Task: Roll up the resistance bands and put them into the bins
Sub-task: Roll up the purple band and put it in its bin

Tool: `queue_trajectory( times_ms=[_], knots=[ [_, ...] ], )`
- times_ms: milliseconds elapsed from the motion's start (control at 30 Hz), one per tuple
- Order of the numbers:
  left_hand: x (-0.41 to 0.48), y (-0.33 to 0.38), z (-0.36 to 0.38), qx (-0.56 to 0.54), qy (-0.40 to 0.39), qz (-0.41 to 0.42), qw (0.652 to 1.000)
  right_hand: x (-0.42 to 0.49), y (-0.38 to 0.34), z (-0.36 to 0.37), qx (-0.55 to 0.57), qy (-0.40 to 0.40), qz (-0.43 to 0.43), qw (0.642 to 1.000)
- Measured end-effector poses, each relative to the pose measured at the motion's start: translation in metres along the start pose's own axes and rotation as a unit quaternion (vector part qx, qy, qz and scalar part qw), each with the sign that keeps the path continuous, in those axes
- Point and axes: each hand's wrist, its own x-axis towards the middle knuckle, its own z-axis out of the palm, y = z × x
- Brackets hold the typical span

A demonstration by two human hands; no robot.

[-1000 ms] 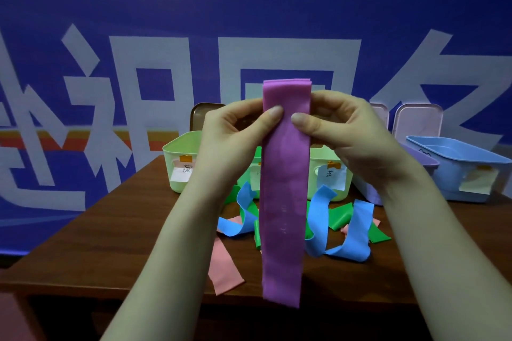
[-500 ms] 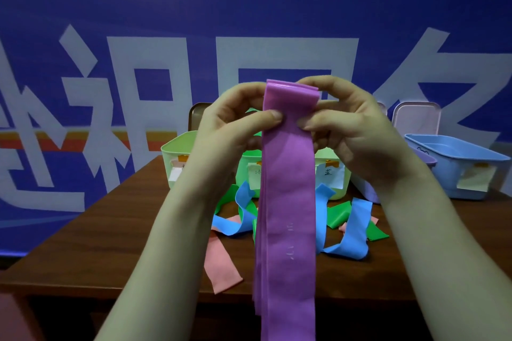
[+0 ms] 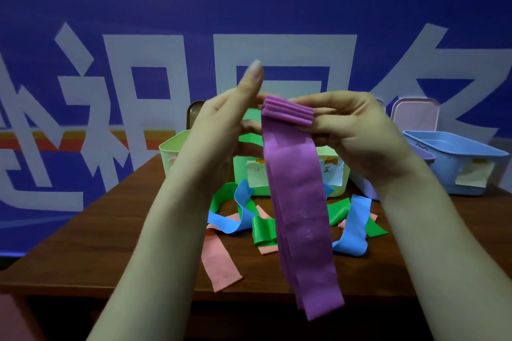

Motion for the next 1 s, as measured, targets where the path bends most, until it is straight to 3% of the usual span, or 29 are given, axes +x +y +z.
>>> queue_trajectory(
  times_ms=[133,333,567,767,1000],
  knots=[
    [0.003,-0.007,0.004,0.025,0.018,0.005,1.0,-0.002,0.001,0.002,-0.046,0.001,-0.001,0.999],
    [0.004,-0.017,0.004,-0.001,-0.014,-0.085,0.996,-0.003,0.006,-0.002,-0.04,0.003,0.008,0.999],
    [0.006,-0.024,0.005,0.001,0.036,-0.01,0.999,0.003,0.014,-0.001,0.041,0.017,0.064,0.997],
    [0.002,-0.029,0.007,0.028,0.04,0.059,0.997,-0.002,0.014,0.014,-0.078,-0.044,0.065,0.994],
    [-0.003,-0.028,0.004,0.036,0.039,0.103,0.993,-0.001,0.021,0.013,-0.003,-0.032,0.063,0.997]
  ],
)
